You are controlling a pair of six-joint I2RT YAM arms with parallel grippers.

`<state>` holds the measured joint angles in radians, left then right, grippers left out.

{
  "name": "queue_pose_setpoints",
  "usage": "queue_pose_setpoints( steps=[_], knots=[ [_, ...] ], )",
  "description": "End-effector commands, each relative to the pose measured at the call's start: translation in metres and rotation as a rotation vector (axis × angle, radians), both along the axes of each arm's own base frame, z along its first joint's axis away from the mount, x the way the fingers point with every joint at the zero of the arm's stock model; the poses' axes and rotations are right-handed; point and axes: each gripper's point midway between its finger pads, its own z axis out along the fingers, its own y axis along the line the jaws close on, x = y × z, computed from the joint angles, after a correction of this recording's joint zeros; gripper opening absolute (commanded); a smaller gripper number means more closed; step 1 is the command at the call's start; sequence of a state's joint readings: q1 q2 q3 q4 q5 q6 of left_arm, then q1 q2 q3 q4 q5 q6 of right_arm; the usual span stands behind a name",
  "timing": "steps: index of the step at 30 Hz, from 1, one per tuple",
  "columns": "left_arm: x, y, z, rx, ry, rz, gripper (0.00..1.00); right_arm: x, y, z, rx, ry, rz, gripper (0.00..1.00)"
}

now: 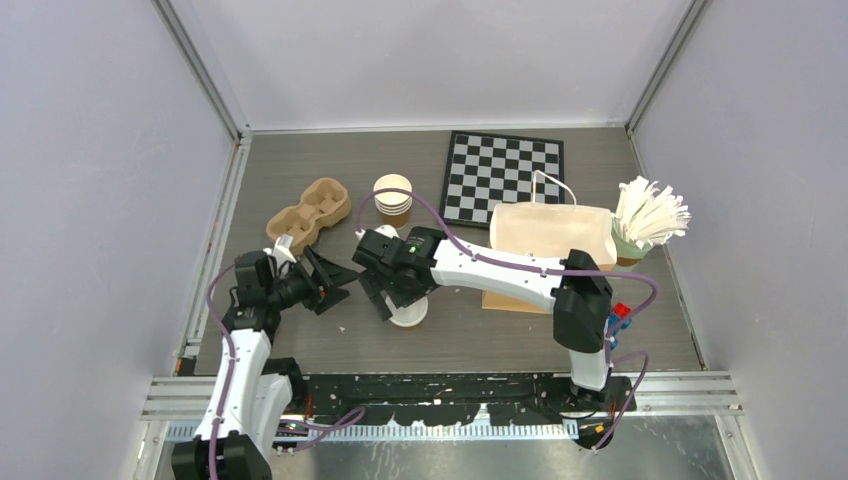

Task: Pack the takeout coffee

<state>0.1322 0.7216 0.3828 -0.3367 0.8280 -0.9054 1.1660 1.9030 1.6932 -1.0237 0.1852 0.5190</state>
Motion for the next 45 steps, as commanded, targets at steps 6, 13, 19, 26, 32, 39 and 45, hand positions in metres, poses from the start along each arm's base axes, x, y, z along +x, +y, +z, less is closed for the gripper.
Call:
queue_pose_setpoints(
  steps=[6, 13, 19, 26, 32, 39, 45],
  knots=[
    [-0.003, -0.010, 0.015, -0.024, -0.123, -0.092, 0.76, 0.003, 0.010, 0.031, 0.084, -0.037, 0.002, 0.93],
    [-0.001, -0.011, 0.012, -0.008, -0.116, -0.086, 0.72, 0.005, -0.008, 0.060, 0.111, -0.100, -0.027, 0.91],
    [-0.003, -0.021, 0.004, 0.021, -0.092, -0.118, 0.68, 0.017, -0.017, 0.073, 0.237, -0.113, -0.047, 0.80],
    [-0.007, -0.041, 0.001, 0.037, -0.108, -0.182, 0.66, 0.028, -0.011, 0.062, 0.404, 0.021, -0.021, 0.60],
    [-0.004, -0.047, -0.001, 0.039, -0.128, -0.204, 0.63, 0.040, -0.012, 0.052, 0.391, 0.030, -0.027, 0.51],
    [-0.007, -0.054, -0.008, 0.052, -0.124, -0.253, 0.59, 0.043, -0.008, 0.034, 0.374, 0.081, -0.001, 0.42],
    [-0.011, -0.056, -0.014, 0.055, -0.115, -0.267, 0.57, 0.049, -0.011, 0.023, 0.341, 0.072, -0.015, 0.39]
  ],
)
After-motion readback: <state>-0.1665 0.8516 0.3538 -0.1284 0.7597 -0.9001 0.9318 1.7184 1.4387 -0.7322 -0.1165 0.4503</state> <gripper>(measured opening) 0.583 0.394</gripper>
